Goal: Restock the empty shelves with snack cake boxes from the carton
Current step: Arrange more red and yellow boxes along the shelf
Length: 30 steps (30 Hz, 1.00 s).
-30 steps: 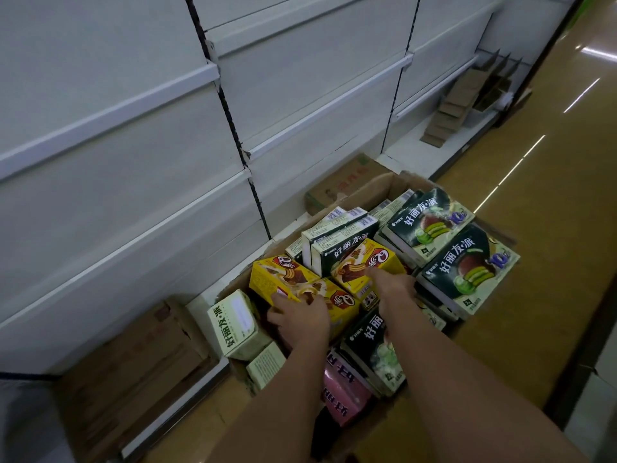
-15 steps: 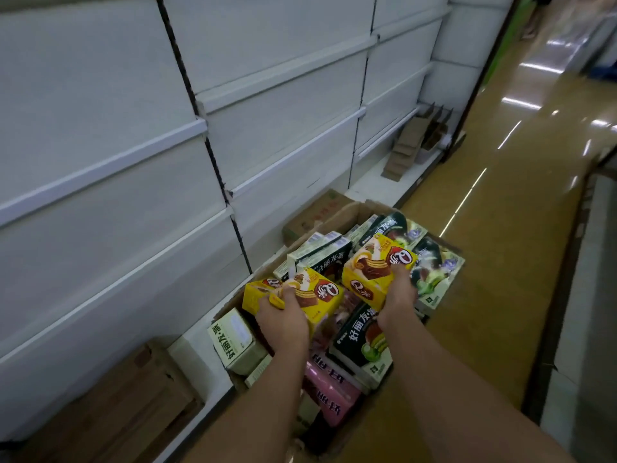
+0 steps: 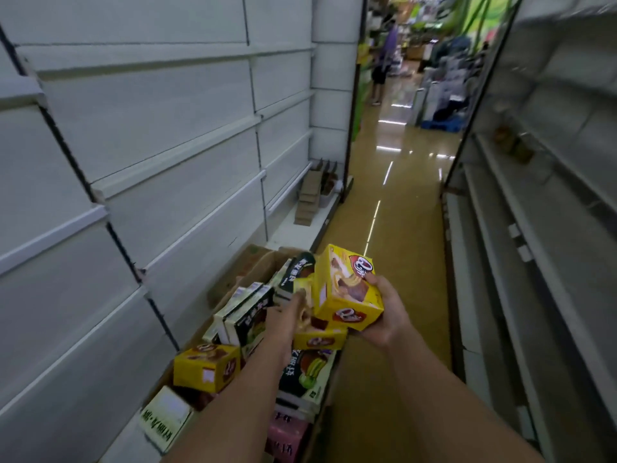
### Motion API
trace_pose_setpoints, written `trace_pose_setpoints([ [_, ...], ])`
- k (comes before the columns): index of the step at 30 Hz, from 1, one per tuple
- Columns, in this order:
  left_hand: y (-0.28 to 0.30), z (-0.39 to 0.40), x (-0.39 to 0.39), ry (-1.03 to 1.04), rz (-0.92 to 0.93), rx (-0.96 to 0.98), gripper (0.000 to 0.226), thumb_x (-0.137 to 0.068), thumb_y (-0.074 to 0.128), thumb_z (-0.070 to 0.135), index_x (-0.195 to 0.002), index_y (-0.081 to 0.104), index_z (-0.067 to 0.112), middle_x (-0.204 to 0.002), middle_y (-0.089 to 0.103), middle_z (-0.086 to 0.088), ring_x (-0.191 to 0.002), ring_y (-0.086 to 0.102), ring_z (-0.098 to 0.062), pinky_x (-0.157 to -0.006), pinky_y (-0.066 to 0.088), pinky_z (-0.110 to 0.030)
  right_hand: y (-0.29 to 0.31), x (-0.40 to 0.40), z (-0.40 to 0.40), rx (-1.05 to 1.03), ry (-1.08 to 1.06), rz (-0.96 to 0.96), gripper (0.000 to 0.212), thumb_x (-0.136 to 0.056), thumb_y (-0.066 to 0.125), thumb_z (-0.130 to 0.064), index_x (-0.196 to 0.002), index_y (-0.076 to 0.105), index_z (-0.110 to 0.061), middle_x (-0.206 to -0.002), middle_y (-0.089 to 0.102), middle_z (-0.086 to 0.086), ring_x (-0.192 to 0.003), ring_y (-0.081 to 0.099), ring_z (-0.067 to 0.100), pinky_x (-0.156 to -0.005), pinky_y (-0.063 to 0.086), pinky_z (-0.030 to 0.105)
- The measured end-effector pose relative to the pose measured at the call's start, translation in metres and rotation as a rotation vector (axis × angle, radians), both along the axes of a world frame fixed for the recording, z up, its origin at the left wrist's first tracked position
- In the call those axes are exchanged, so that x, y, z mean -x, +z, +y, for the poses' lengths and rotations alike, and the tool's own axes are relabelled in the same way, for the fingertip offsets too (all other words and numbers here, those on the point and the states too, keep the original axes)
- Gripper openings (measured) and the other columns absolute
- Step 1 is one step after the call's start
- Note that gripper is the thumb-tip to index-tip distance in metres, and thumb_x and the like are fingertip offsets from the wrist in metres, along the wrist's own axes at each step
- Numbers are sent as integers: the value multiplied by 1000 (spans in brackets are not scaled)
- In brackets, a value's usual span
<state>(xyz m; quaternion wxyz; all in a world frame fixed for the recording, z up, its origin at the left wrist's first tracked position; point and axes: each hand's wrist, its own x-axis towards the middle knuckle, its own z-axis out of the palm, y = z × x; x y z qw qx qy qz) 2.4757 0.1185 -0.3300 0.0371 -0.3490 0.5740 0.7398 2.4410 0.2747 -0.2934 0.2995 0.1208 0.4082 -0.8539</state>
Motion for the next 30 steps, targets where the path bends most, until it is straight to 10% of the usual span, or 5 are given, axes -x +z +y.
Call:
trace_pose_setpoints([
  [3, 5, 21, 1, -123, 56, -9, 62, -83, 65, 51, -127, 46, 12, -114, 64, -11, -96, 65, -29, -81, 53, -40, 6, -3, 37, -23, 59, 54, 74, -45, 86, -21, -113, 66, 0, -112, 66, 23, -93, 66, 38, -87, 51, 49],
  [9, 16, 88, 7, -214, 144, 35, 31, -95, 54, 33, -122, 40, 27, -106, 61, -5, -90, 62, -23, -75, 53, -35, 7, -22, 114, -237, -4, 82, 55, -60, 73, -33, -108, 65, -7, -99, 72, 14, -88, 67, 29, -82, 48, 36],
  [14, 26, 141, 9, -267, 142, -60, 44, -84, 68, 25, -118, 40, 19, -111, 62, -14, -98, 63, -32, -77, 54, -44, -8, -46, 191, -223, -150, 79, 95, -46, 91, -33, -129, 56, -3, -128, 59, 21, -124, 51, 40, -112, 30, 54],
  [21, 25, 219, -2, -560, 173, -84, 29, -87, 65, 27, -102, 43, 16, -102, 63, -8, -92, 60, -21, -78, 44, -35, -10, -98, 250, -88, -440, 113, 98, -24, 94, -21, -113, 63, 1, -109, 67, 23, -86, 68, 34, -68, 57, 38],
  [30, 35, 279, -12, -971, 216, -120, 35, -87, 64, 17, -118, 48, 16, -99, 63, -8, -81, 60, -19, -67, 51, -29, 24, -176, 258, -133, -899, 83, 38, -79, 60, -28, -108, 65, -4, -91, 73, 15, -70, 71, 26, -56, 58, 33],
])
